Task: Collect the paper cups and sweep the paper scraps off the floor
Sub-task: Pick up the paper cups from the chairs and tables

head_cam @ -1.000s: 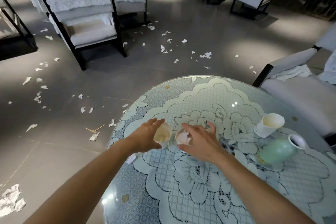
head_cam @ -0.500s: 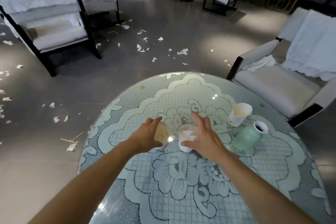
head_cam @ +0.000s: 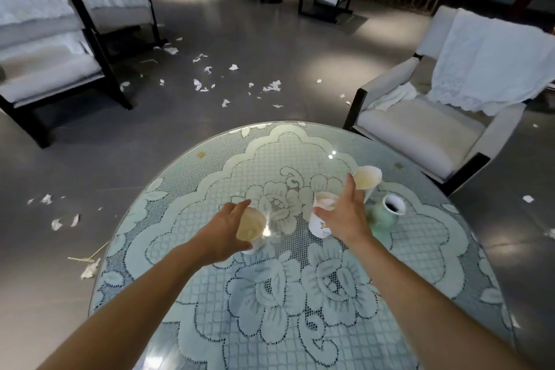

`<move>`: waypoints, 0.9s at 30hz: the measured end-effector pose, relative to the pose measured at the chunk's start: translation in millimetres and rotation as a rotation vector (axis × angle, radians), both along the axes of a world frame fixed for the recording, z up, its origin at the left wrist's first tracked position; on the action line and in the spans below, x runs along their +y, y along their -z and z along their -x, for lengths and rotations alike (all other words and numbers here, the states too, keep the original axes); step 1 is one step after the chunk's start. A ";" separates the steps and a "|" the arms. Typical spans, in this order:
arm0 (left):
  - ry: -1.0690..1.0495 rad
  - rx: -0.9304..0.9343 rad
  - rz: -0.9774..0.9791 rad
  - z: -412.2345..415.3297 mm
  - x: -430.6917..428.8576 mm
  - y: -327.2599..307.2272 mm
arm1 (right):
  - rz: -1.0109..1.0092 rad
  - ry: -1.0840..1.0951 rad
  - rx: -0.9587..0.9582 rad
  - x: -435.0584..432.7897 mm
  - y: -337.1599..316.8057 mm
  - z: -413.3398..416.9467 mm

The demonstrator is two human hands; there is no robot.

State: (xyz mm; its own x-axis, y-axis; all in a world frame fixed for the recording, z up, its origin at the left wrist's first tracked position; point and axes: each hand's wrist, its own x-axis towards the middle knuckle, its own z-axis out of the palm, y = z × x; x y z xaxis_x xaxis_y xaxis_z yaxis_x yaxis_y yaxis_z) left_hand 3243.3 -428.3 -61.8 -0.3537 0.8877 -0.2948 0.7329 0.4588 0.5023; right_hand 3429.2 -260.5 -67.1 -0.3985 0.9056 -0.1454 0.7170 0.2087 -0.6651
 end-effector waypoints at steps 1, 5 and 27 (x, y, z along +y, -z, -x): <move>0.001 -0.002 -0.003 1.5 0.2 0.6 | -0.008 0.011 -0.013 1.8 -1.3 1.6; 0.013 -0.013 0.001 6.9 1.4 1.5 | -0.047 0.027 -0.043 9.4 -3.4 6.1; -0.094 0.079 -0.034 -0.3 -24.9 -53.1 | -0.039 -0.339 0.184 -17.9 -59.2 40.6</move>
State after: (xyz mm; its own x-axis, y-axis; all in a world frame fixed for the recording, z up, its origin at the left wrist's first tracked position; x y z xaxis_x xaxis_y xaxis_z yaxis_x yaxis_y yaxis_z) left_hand 3243.6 -453.2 -8.7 -0.4569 0.8584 -0.2333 0.7254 0.5114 0.4608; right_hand 3388.6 -278.4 -7.9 -0.6920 0.7218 -0.0115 0.4724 0.4408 -0.7632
